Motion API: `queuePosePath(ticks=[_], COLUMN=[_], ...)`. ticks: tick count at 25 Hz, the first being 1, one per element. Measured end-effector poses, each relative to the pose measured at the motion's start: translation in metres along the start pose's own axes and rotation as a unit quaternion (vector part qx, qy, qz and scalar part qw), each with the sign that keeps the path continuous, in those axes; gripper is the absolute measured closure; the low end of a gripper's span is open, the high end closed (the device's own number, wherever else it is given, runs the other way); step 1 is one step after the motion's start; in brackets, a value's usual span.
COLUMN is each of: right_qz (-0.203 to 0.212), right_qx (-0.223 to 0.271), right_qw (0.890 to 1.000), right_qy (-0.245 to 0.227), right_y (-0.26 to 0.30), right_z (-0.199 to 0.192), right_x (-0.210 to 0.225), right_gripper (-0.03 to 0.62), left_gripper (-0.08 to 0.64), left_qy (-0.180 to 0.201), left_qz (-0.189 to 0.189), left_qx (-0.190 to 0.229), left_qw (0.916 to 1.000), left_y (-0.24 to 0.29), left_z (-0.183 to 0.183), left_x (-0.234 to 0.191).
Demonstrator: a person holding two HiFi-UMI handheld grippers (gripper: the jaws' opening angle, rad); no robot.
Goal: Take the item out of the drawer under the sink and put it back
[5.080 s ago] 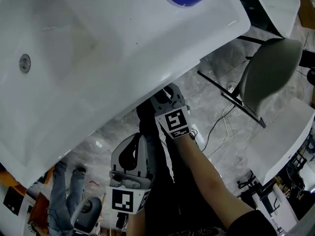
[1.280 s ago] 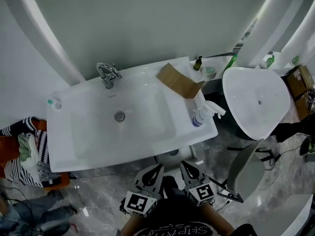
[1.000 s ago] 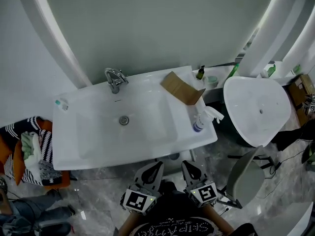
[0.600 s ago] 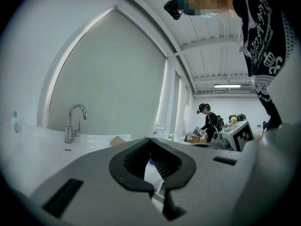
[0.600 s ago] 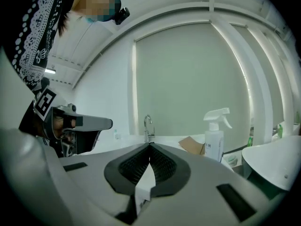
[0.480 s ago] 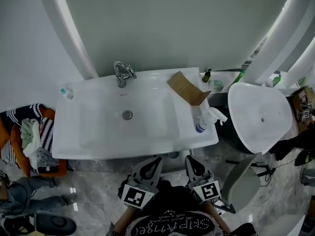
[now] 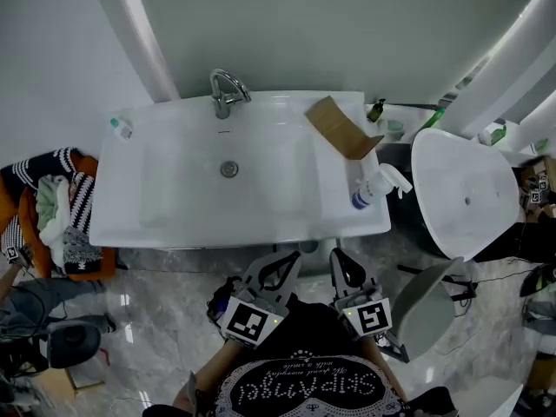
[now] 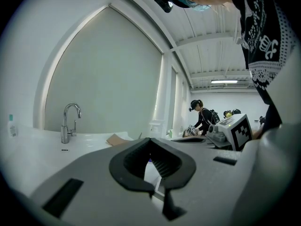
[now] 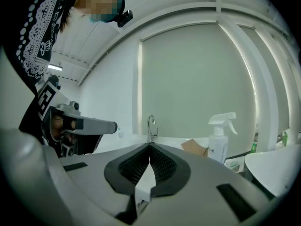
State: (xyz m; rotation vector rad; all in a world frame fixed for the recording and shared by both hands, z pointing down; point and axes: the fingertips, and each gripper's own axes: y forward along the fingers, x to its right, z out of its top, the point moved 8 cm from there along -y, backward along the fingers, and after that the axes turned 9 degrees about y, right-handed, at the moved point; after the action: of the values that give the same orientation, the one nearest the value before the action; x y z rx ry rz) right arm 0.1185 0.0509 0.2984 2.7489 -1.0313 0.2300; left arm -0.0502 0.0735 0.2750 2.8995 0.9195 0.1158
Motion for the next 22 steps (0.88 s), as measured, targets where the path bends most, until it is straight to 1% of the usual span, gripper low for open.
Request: queuePosePath(ticks=[2, 5, 8, 11, 13, 17, 19, 22], right_qz=[0.001, 0.000, -0.002, -0.002, 0.000, 0.001, 0.004, 0.019], right_qx=[0.000, 0.000, -0.003, -0.007, -0.009, -0.017, -0.025, -0.052], right_qw=[1.000, 1.000, 1.000, 1.000, 1.000, 0.998, 0.997, 0.991], right_qy=[-0.004, -0.009, -0.011, -0.019, -0.029, -0.057, -0.076, -0.124], right_y=[-0.002, -0.007, -0.013, -0.018, -0.021, -0.027, -0.027, -0.026], right_z=[0.000, -0.001, -0.003, -0.004, -0.004, -0.005, -0.008, -0.016], right_x=[0.000, -0.002, -0.006, -0.011, -0.014, -0.017, -0.018, -0.020], right_gripper=[0.572, 0.573, 0.572, 0.572, 0.572, 0.572, 0.572, 0.572], left_gripper=[0.555, 0.555, 0.555, 0.555, 0.555, 0.555, 0.555, 0.555], left_qy=[-0.009, -0.001, -0.012, -0.011, -0.012, -0.017, -0.009, -0.008], left_qz=[-0.005, -0.010, -0.019, -0.017, -0.019, -0.027, -0.033, -0.033], left_qx=[0.000, 0.002, 0.002, 0.010, 0.008, -0.008, -0.010, -0.012], left_qw=[0.9999, 0.9999, 0.9998, 0.9997, 0.9997, 0.9994, 0.9994, 0.9994], left_y=[0.000, 0.000, -0.002, -0.005, -0.007, -0.011, -0.013, -0.020], left_z=[0.000, -0.001, -0.002, 0.001, 0.001, -0.002, -0.003, -0.004], left_x=[0.003, 0.007, 0.013, 0.014, 0.016, 0.022, 0.023, 0.023])
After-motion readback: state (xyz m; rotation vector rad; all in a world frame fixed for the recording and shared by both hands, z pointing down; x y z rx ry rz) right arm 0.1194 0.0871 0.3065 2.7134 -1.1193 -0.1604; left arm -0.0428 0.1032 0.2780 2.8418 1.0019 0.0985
